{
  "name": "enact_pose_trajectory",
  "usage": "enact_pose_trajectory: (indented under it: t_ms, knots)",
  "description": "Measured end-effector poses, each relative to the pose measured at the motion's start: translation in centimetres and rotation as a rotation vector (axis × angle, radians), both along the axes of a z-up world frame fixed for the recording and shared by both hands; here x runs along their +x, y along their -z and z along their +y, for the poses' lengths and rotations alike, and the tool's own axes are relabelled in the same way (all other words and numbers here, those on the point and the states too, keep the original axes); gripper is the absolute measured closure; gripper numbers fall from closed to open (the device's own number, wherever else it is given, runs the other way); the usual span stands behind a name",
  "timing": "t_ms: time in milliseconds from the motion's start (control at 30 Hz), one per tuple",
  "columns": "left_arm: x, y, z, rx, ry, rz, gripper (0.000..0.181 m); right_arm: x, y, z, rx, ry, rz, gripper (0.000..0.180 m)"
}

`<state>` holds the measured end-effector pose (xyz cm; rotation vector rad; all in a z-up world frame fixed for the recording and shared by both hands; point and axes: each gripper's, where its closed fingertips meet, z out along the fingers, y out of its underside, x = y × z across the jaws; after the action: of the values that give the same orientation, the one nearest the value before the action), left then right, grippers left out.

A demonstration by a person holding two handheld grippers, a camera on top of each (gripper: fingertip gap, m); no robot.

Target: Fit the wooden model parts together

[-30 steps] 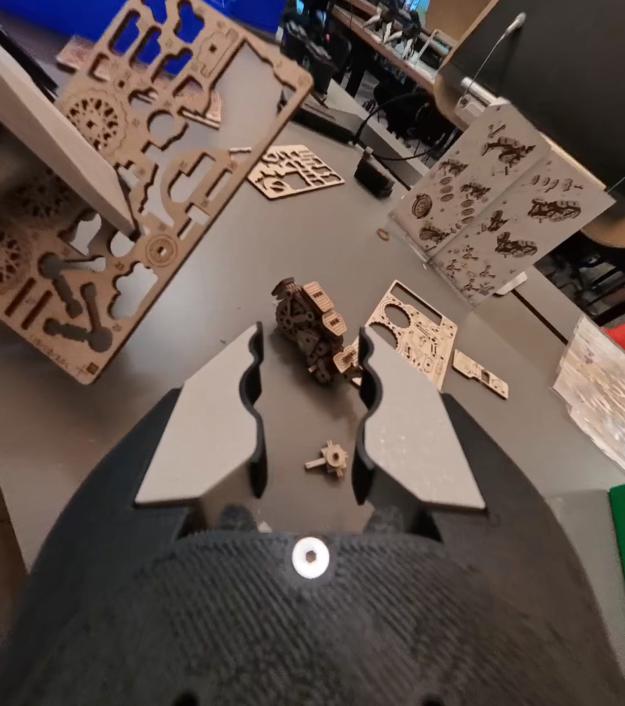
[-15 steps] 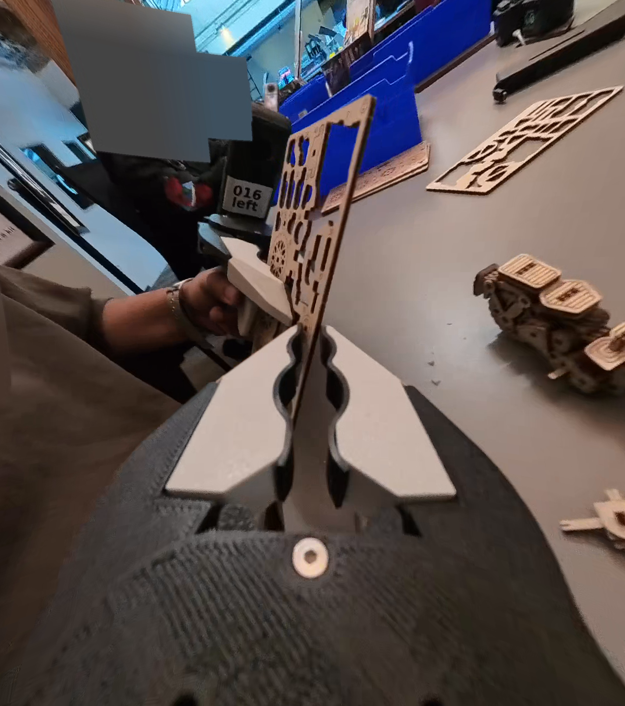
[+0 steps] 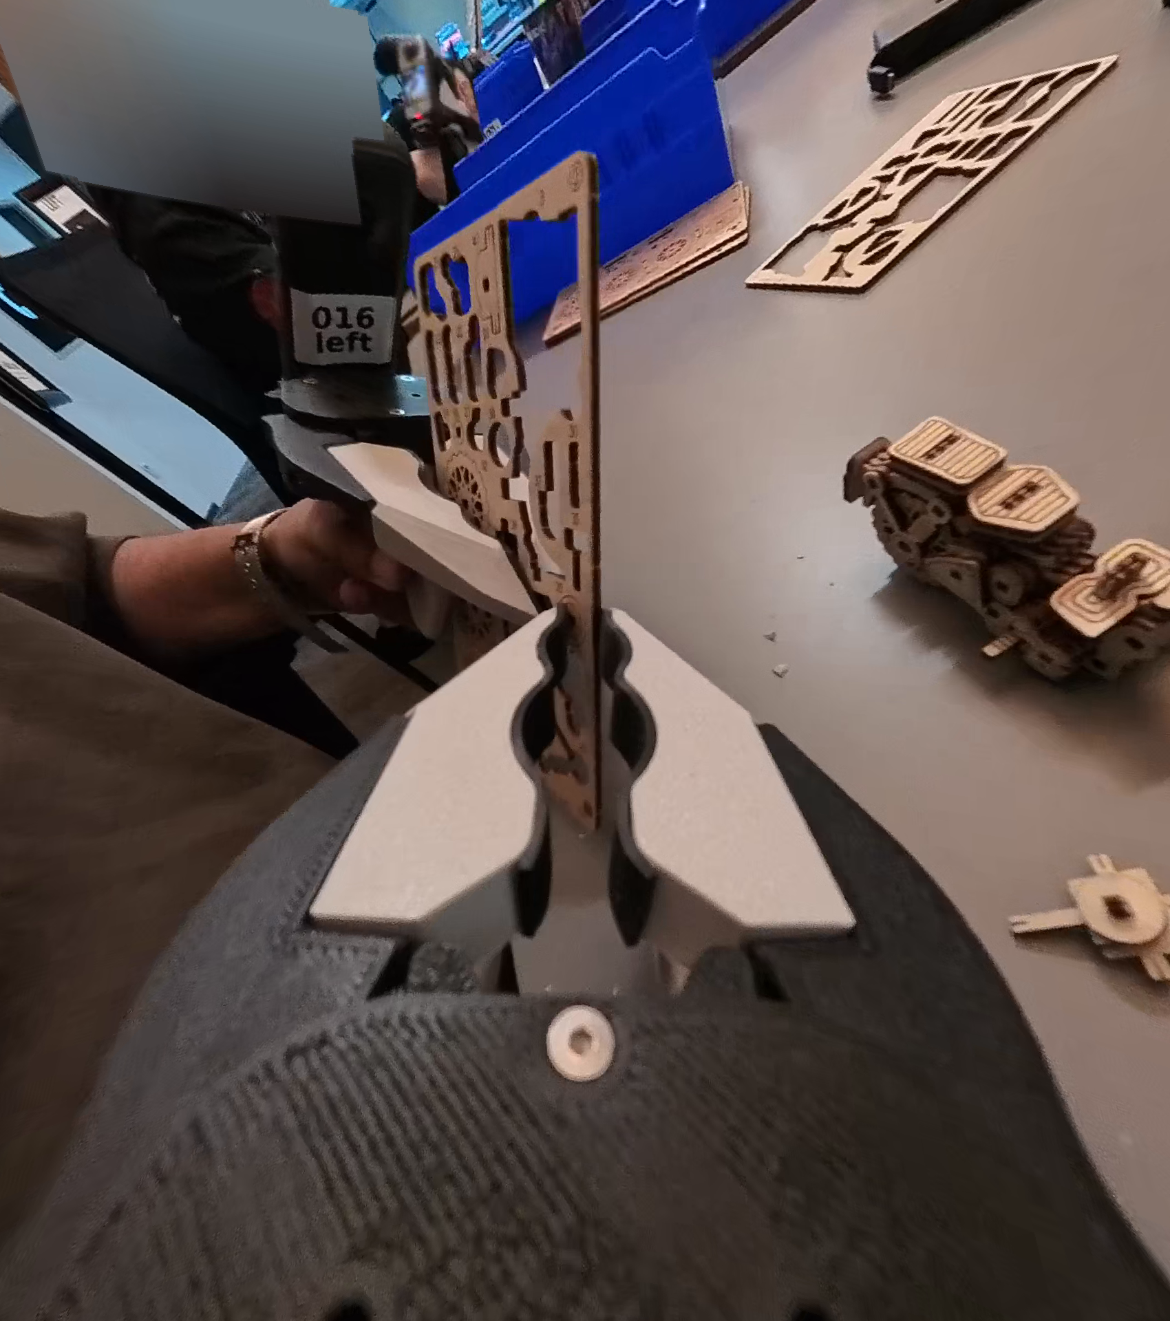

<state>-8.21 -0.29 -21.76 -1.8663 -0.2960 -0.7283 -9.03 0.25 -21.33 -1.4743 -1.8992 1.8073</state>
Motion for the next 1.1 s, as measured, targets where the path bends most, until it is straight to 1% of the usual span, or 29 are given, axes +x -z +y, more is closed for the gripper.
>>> enact_pose_trajectory:
  t_ms: [100,133,267,333,433,500,600,700,733,767,833,900,967,1033,1067,1100]
  knots:
    - [0.0,0.3,0.1,-0.02,-0.008,0.055,0.181,-0.1,0.3,0.1,0.01,0.014,-0.016,0.173]
    - [0.6,0.1,0.1,-0.008,0.022,0.047,0.18,-0.2,0.6,0.2,0.015,0.024,-0.025,0.178]
    - [-0.3,0.2,0.5,-0.046,-0.031,0.033,0.181,-0.6,0.7,0.7,0.081,0.051,0.007,0.178]
    - [-0.5,0.2,0.4,-0.038,-0.033,0.019,0.181,-0.8,0.4,0.6,0.07,0.047,0.006,0.178]
    - [-0.8,0.5,0.3,-0.052,-0.034,-0.002,0.181,-0.8,0.5,0.6,0.045,0.041,0.001,0.175]
    - [-1.5,0.9,0.0,-0.076,-0.048,-0.007,0.181,-0.7,0.5,0.9,0.041,0.043,-0.003,0.168]
    - [-2.8,0.0,-0.9,-0.039,-0.06,-0.119,0.181,-0.7,-0.4,2.3,0.053,0.077,0.044,0.17]
    - [-4.4,-1.6,-2.5,-0.003,-0.048,-0.276,0.181,-0.6,-0.9,3.9,0.124,0.109,0.097,0.173]
    - [-5.2,-1.6,-3.1,-0.022,-0.055,-0.286,0.181,-0.6,-0.7,4.1,0.157,0.112,0.104,0.172]
    - [-6.4,-0.7,-3.7,-0.083,-0.099,-0.243,0.181,-0.5,-0.4,4.0,0.193,0.106,0.105,0.17]
    - [-8.6,1.1,-4.8,-0.205,-0.192,-0.1,0.181,-0.4,0.7,3.3,0.275,0.07,0.093,0.162]
    - [-9.5,1.9,-5.3,-0.267,-0.223,-0.04,0.178,-0.3,2.2,2.2,0.376,0.021,0.07,0.146]
    - [-10.3,2.7,-5.4,-0.299,-0.255,-0.02,0.166,-0.3,3.7,1.1,0.499,-0.026,0.054,0.137]
    - [-11.4,4.2,-5.8,-0.369,-0.301,0.028,0.141,-0.4,4.4,0.0,0.587,-0.062,0.072,0.137]
    - [-11.6,4.5,-5.9,-0.386,-0.305,0.05,0.135,-0.5,4.6,-0.5,0.62,-0.075,0.083,0.138]
    - [-11.7,4.5,-5.9,-0.387,-0.309,0.055,0.134,-0.6,4.8,-0.9,0.652,-0.083,0.089,0.139]
